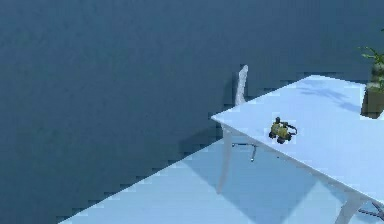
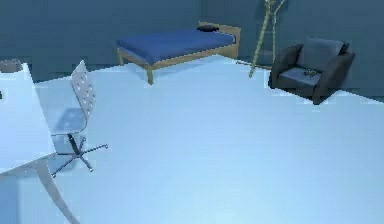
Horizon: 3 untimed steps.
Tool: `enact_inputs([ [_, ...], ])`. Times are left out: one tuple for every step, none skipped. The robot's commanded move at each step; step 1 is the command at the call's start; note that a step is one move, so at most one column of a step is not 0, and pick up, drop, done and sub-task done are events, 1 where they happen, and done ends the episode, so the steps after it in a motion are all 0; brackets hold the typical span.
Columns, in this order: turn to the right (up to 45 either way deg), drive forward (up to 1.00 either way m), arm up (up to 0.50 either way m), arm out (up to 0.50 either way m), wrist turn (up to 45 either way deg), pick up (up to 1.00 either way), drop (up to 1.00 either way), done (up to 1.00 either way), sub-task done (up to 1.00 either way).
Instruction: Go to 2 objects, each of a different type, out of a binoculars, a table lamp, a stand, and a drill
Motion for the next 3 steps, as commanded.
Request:
enact_inputs([
  [0.0,0.40,0.00,0.00,0.0,0.00,0.00,0.00,0.00],
  [39.0,0.00,0.00,0.00,0.0,0.00,0.00,0.00,0.00],
  [0.0,0.00,0.00,0.00,0.0,0.00,0.00,1.00,0.00],
])
